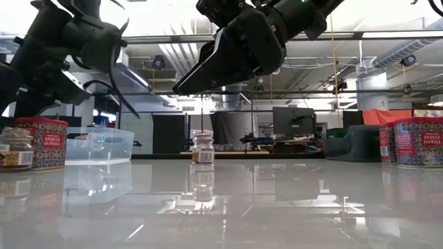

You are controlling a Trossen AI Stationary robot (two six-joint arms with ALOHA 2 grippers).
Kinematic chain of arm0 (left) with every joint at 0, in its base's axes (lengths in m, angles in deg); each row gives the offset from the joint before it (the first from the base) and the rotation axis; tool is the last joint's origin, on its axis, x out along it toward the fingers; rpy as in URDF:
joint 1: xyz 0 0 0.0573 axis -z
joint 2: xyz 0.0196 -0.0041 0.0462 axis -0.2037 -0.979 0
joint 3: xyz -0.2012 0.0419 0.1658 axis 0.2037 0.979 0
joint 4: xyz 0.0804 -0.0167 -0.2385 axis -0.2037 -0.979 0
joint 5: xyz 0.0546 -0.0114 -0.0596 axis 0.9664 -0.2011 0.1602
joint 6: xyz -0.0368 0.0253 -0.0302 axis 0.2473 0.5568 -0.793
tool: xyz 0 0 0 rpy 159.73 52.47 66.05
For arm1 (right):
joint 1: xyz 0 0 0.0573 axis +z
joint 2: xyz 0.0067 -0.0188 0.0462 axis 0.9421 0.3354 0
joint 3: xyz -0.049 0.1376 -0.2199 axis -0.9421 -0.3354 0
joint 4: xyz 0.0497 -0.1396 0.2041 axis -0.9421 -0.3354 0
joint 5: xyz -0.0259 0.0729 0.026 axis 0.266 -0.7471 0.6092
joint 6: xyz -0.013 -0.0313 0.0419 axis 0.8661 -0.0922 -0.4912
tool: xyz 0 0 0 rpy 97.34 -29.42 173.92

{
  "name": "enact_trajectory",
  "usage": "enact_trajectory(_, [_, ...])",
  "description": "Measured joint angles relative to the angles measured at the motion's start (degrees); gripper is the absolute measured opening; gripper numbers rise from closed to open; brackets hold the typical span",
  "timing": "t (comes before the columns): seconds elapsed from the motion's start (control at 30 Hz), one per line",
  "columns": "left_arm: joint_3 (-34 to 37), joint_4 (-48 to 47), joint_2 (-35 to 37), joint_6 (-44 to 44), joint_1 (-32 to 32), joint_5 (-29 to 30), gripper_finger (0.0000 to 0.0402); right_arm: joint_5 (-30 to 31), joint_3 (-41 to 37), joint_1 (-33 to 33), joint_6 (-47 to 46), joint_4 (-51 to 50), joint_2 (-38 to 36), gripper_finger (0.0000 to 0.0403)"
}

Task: Sort spices by type
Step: Put the black seasoning can into the black bin

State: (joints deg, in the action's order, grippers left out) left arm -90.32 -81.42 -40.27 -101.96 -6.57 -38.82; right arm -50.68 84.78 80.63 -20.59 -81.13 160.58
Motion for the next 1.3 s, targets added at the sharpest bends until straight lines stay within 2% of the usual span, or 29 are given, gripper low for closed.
enact_trajectory(0.3, [-0.01,-0.79,-1.91,1.67,-0.59,-0.24,0.0257,0.3,-0.04,-0.01,-0.19,-0.25,0.0,0.0368])
enact_trajectory(0.5, [-2.43,-4.62,-0.14,0.6,-0.56,-1.51,0.0257,0.44,-0.04,-0.01,-0.95,-1.63,0.0,0.0368])
enact_trajectory(0.67, [-8.4,-12.87,0.81,-2.63,-0.56,-3.52,0.0258,0.44,-0.04,-0.01,-1.67,-1.67,0.0,0.0368])
enact_trajectory(0.83, [-15.9,-11.84,1.61,-7.59,0.4,-10.74,0.026,0.46,-0.28,-0.15,-2.57,-3.06,0.0,0.0368])
enact_trajectory(1.03, [-26.45,-11.48,1.07,-11.05,2.38,-10.38,0.026,0.54,-1.29,-1.38,-3.69,-3.49,0.0,0.0368])
enact_trajectory(1.13, [-30.0,-8.16,1.06,-11.48,2.82,-8.04,0.026,0.7,-1.29,-1.98,-4.75,-4.97,0.0,0.0368])
enact_trajectory(1.2, [-31.22,-3.43,0.86,-10.19,2.78,-6.16,0.026,2.63,-1.16,-2.03,-4.92,-7.7,-0.24,0.0368])
enact_trajectory(1.3, [-31.56,2.29,-0.48,-6.75,2.64,-1.74,0.026,12.86,0.01,-1.9,-3.92,-17.53,-1.92,0.0368])
